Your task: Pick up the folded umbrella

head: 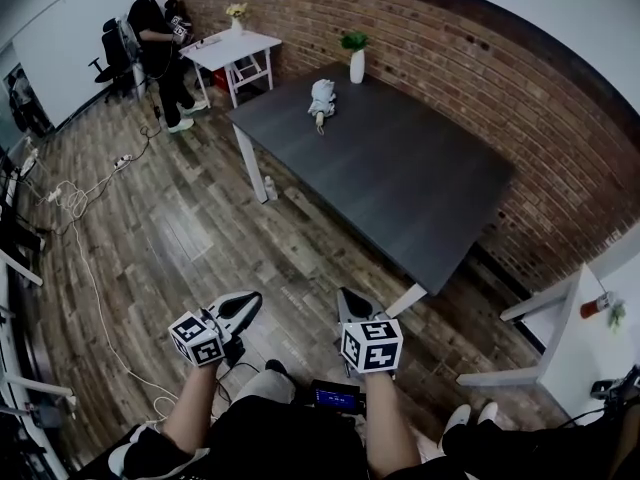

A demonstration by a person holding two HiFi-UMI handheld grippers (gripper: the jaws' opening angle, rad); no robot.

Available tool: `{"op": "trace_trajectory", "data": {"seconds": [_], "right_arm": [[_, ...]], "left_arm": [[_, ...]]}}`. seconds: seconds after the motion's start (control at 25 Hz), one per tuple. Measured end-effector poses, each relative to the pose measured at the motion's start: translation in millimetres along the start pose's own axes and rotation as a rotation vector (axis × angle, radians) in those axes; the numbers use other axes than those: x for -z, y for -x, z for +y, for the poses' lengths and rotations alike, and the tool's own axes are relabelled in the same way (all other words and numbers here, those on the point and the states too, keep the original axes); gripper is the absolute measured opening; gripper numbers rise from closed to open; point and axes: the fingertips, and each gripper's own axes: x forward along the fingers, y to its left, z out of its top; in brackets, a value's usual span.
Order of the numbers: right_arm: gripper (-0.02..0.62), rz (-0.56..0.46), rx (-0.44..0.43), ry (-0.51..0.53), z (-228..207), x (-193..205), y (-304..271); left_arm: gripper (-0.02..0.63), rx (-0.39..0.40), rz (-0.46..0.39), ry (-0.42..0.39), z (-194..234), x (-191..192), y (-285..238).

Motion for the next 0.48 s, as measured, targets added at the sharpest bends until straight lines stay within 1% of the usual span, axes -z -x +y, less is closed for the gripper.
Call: {"op": "trace_trajectory", "data": {"seconds": [0.12, 0.2, 0.36, 0.48], "right_arm": [[0.008, 0.001, 0.009, -0.011, -11.3, -3.8, -8.3], [0.008, 0.003, 0.013, -0.012, -16.5, -6.7, -17.9], [0.008, 0.013, 0.030, -0.008, -29.4, -16.3, -43.4], [0.008, 0.019, 0.048, -0.002, -40.6, -31.9, -69.7]], "left_arm": [[0.002, 0.011, 0.002, 0.006, 6.9, -3.1, -13.9], [0.003, 0.015, 0.002, 0.008, 18.8, -1.6, -21.5], [0.002, 0.024, 0.000, 0.024, 53.4, -1.3, -40.5], [0.002, 0.035, -0.002, 0.036, 84.1, -8.0, -57.8]]}}
